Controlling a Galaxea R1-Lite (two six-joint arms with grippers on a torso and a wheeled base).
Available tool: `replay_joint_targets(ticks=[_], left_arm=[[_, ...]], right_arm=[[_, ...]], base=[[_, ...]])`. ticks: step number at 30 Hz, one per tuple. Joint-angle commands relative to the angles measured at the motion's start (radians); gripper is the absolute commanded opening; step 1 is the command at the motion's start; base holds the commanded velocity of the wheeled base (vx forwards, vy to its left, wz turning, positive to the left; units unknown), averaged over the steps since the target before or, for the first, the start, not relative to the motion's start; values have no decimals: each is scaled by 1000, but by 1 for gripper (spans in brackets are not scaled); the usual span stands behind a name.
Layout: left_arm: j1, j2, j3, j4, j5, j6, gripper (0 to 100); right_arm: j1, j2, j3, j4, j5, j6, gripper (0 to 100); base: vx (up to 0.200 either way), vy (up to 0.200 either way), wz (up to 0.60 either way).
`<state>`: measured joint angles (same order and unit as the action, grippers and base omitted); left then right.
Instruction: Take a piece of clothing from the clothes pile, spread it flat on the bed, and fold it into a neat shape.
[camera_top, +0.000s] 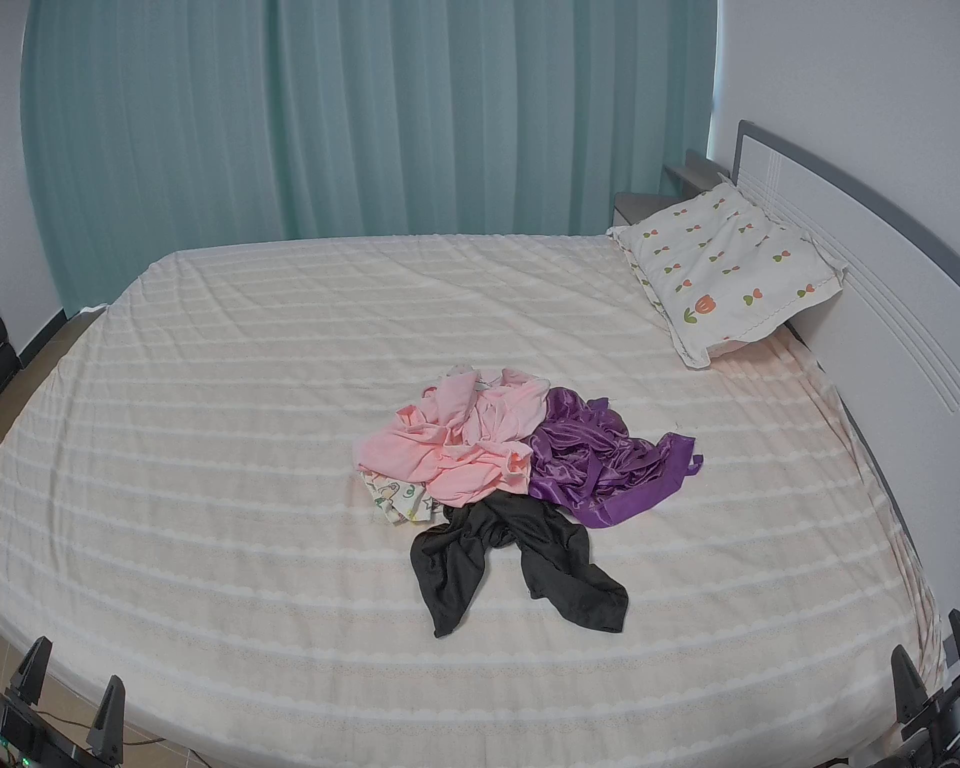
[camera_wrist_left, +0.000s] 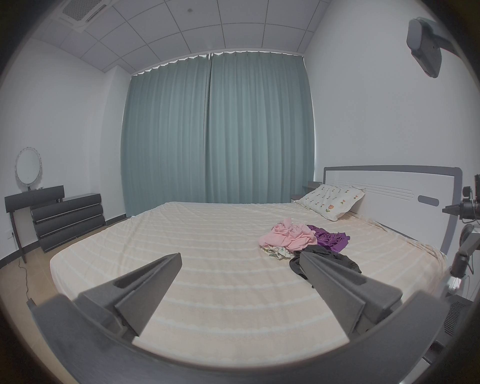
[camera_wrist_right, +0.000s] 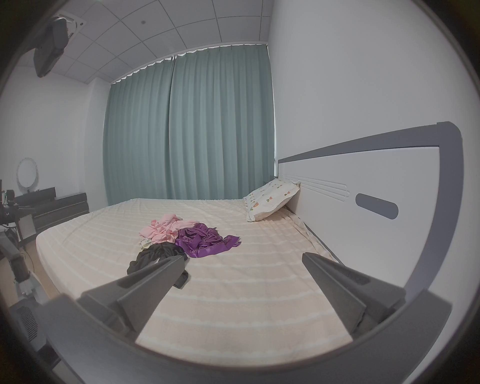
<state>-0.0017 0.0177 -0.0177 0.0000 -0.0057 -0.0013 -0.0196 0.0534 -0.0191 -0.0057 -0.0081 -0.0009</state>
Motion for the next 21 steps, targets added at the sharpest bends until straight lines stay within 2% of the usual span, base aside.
replay_joint_targets(ticks=[1, 3, 6, 11, 14, 16, 17, 21], left_arm=[[0, -15, 18, 0, 1, -2, 100], [0, -15, 18, 0, 0, -2, 100], [0, -15, 18, 0, 0, -2, 100], [0, -15, 18, 0, 0, -2, 100], [0, -15, 18, 0, 1, -2, 100], [0, -15, 18, 0, 1, -2, 100], [0, -15, 18, 0, 0, -2, 100], [0, -15, 18, 0, 0, -2, 100]], right_arm=[[9, 223, -188, -13, 11, 107, 100], [29, 365, -180, -34, 23, 150, 100], [75, 502, -156, -115, 25, 162, 100], [234, 790, -165, -327, 25, 170, 100], [265, 997, -176, -447, 25, 171, 100], [265, 997, -176, -447, 25, 171, 100], [309, 1208, -202, -546, 22, 191, 100], [345, 1494, -260, -727, 10, 332, 100]], base=[[0, 0, 0], [0, 0, 0], [0, 0, 0], [0, 0, 0], [0, 0, 0], [0, 0, 0], [0, 0, 0], [0, 0, 0]])
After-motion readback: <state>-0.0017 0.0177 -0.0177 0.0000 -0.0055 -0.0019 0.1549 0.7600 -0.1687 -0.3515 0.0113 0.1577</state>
